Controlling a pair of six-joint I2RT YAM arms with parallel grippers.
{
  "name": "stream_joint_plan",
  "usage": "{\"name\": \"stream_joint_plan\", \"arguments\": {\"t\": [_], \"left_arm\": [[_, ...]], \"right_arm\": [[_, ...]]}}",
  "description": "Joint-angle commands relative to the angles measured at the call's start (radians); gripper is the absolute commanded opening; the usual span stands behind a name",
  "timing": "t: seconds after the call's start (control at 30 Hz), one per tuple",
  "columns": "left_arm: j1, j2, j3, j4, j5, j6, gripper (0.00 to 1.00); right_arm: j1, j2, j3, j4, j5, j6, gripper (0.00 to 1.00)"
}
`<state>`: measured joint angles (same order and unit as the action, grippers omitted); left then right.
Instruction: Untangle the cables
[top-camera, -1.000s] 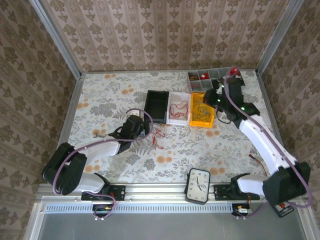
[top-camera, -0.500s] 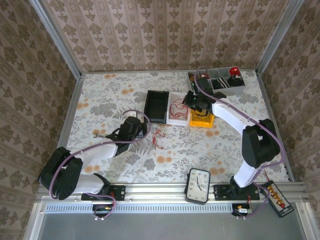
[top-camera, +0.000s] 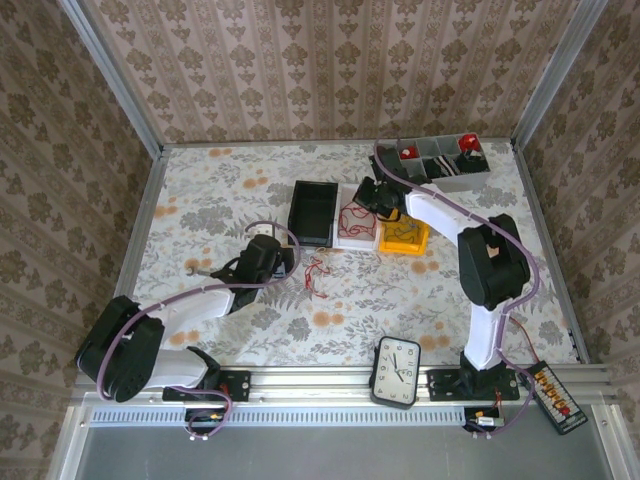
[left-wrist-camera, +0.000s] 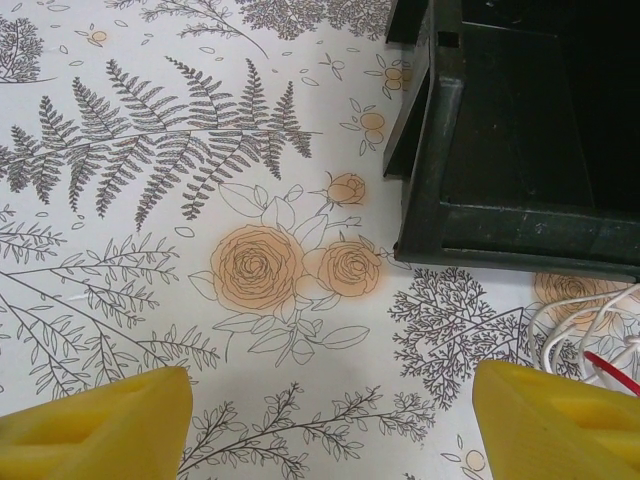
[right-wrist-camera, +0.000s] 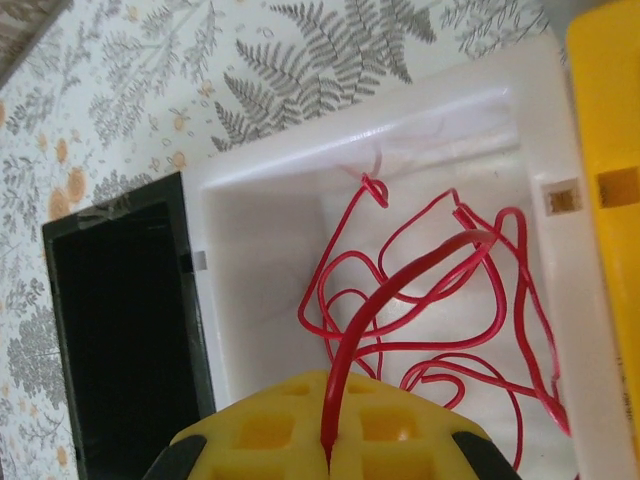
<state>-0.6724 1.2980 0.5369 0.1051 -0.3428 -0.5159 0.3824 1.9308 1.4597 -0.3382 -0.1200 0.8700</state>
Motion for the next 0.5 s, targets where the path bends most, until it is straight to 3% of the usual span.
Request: {"name": "stream_joint_plan", "arguments": {"t": [0.0, 0.17, 0.4, 0.47], "left_arm": [[0.005, -0.029, -0.003, -0.015, 0.018, 0.036, 0.74], [0.006, -0.041, -0.003, -0.022, 0.038, 0.058, 0.74], [0.002, -0.062, -0.006, -0.024, 0.098, 0.119, 0.74], [0.003, -0.067, -0.007, -0.029, 0.104, 0.130, 0.74]], "right_arm": [[0.009, 0.037, 0.019, 0.010, -0.034, 0.036, 0.00], [0.011, 0.043, 0.013, -0.004, -0.010, 0.019, 0.04], [0.022, -0.063, 0.004, -0.009, 0.053, -0.079, 0.43], [0.026, -0.101, -0.002, -0.019, 0.073, -0.107, 0.49]]}}
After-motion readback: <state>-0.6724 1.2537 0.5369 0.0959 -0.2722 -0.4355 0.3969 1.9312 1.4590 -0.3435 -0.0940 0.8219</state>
